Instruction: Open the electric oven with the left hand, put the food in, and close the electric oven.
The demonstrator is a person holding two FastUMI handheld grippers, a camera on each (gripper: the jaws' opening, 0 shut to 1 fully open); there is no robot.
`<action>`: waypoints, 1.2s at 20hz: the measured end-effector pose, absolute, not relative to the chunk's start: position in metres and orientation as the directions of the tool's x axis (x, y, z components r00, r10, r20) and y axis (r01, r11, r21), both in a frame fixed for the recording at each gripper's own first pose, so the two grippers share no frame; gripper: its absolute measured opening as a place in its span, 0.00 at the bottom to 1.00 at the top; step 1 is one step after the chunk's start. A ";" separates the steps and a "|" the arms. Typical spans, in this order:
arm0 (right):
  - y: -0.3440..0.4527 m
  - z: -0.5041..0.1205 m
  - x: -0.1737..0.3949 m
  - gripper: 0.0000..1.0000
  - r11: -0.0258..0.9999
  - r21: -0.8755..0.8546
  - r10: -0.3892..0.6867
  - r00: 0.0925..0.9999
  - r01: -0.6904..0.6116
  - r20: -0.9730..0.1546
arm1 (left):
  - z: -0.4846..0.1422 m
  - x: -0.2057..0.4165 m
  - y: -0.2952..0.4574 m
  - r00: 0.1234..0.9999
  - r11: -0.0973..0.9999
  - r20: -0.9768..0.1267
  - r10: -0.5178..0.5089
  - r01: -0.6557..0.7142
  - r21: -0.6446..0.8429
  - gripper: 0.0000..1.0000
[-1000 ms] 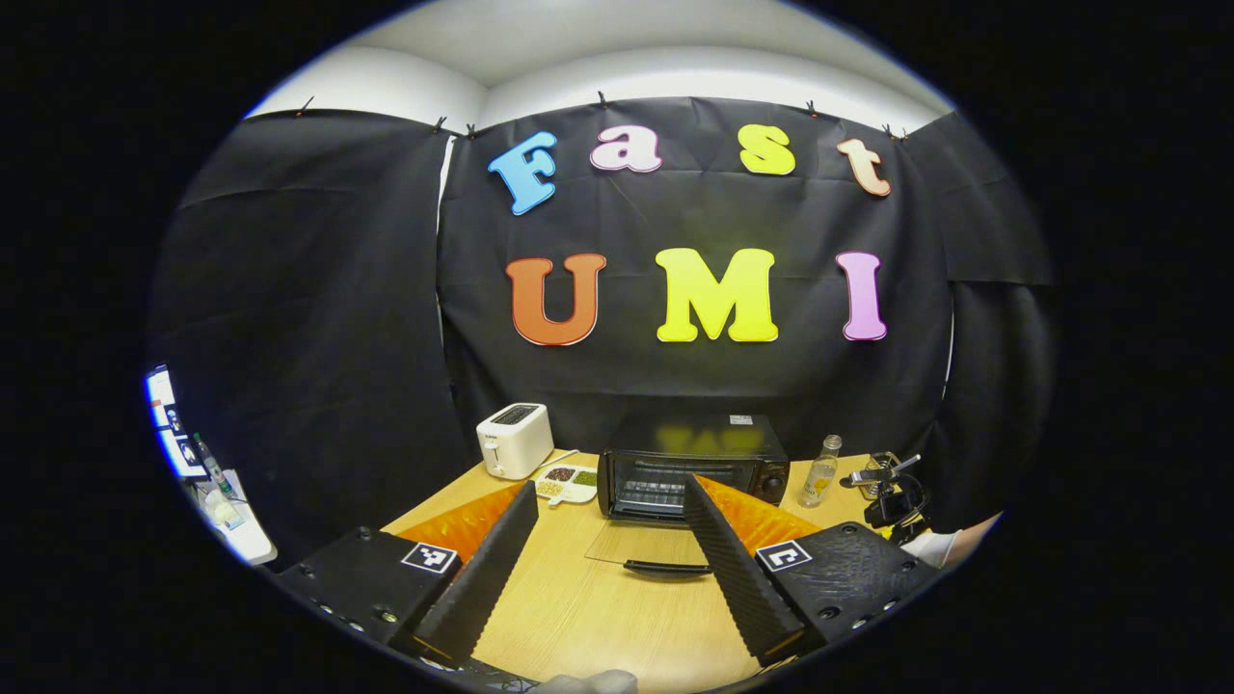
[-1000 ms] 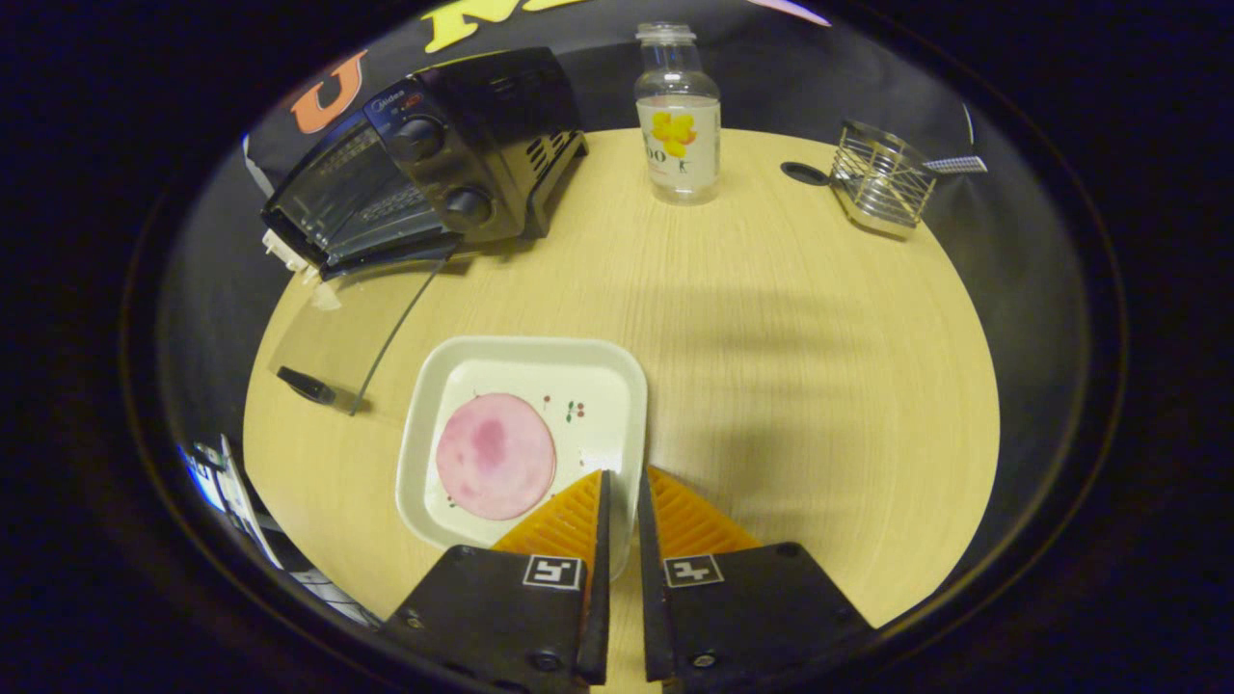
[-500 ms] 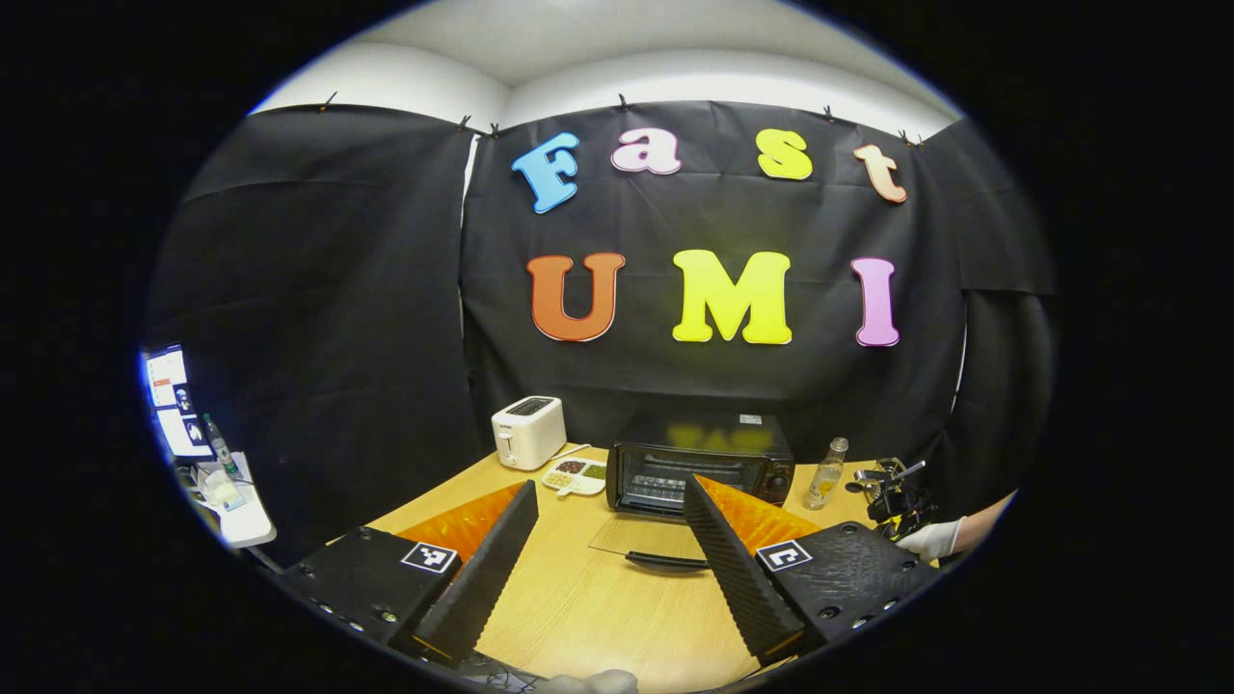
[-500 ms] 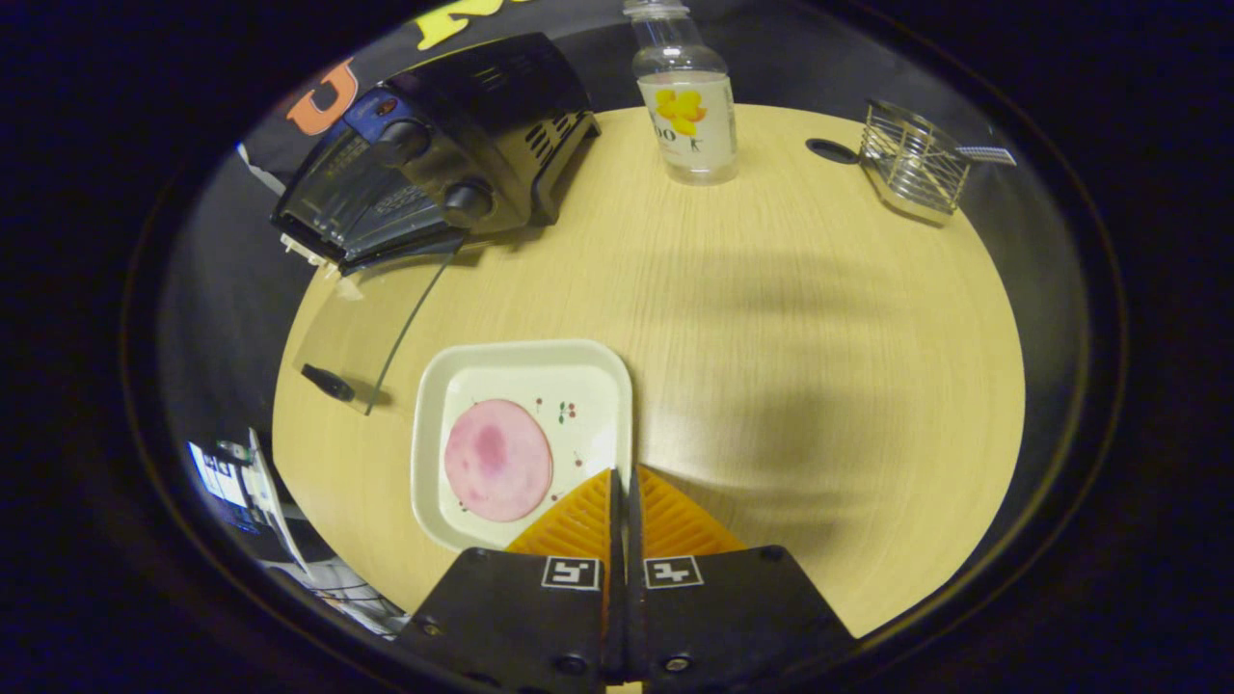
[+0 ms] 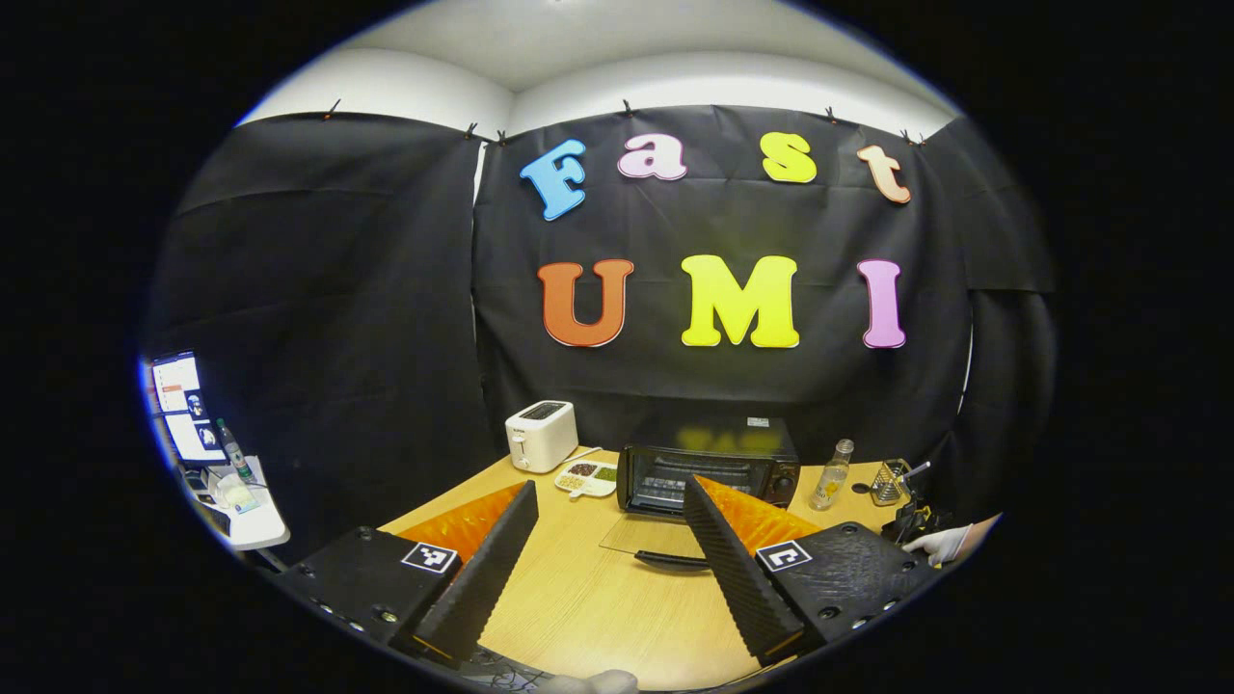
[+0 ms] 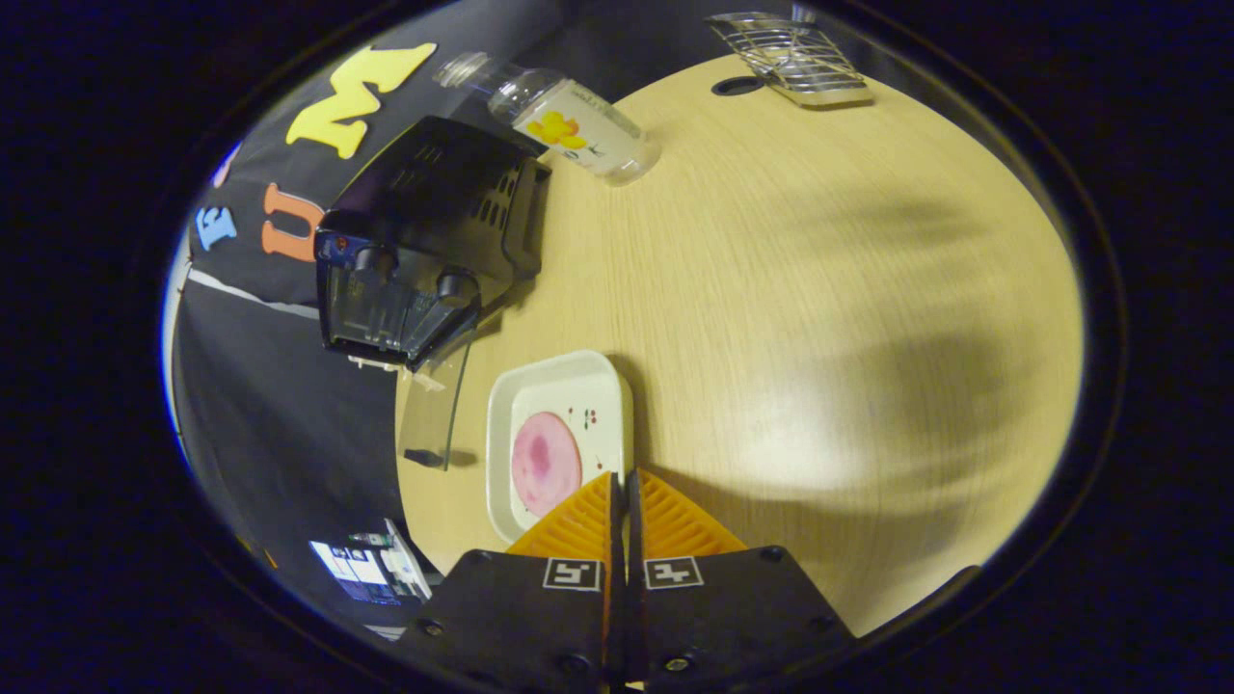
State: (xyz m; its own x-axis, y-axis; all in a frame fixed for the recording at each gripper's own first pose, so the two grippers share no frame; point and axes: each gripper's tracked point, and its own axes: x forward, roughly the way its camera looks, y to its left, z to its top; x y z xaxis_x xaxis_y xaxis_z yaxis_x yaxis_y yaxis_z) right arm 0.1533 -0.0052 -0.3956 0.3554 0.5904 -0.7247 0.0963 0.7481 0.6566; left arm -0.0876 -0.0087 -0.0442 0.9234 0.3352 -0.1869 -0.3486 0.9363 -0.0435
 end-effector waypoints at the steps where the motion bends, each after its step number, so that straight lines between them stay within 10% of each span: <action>1: -0.006 -0.391 0.152 0.00 0.743 0.661 0.587 0.372 0.104 -0.719 | -0.044 -0.085 -0.010 0.927 0.940 -0.186 0.326 -0.339 -0.043 0.97; 13: 0.019 -0.303 0.140 0.04 0.706 0.692 0.481 0.617 0.148 -0.623 | -0.051 -0.055 0.033 0.963 0.978 -0.184 0.195 -0.206 -0.040 0.97; 24: 0.210 -0.305 0.134 0.04 0.513 0.812 0.352 0.795 0.278 -0.495 | -0.079 -0.036 0.111 0.966 0.990 -0.219 0.140 -0.141 0.011 0.96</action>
State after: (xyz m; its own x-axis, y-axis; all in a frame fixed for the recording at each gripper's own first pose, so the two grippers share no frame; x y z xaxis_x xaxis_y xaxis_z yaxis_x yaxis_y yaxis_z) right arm 0.1342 0.2100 -0.3047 0.7947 0.3518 -0.4947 0.2784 0.5130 0.8120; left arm -0.0357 0.1106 -0.0791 0.9657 0.1400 -0.2186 -0.1412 0.9899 0.0106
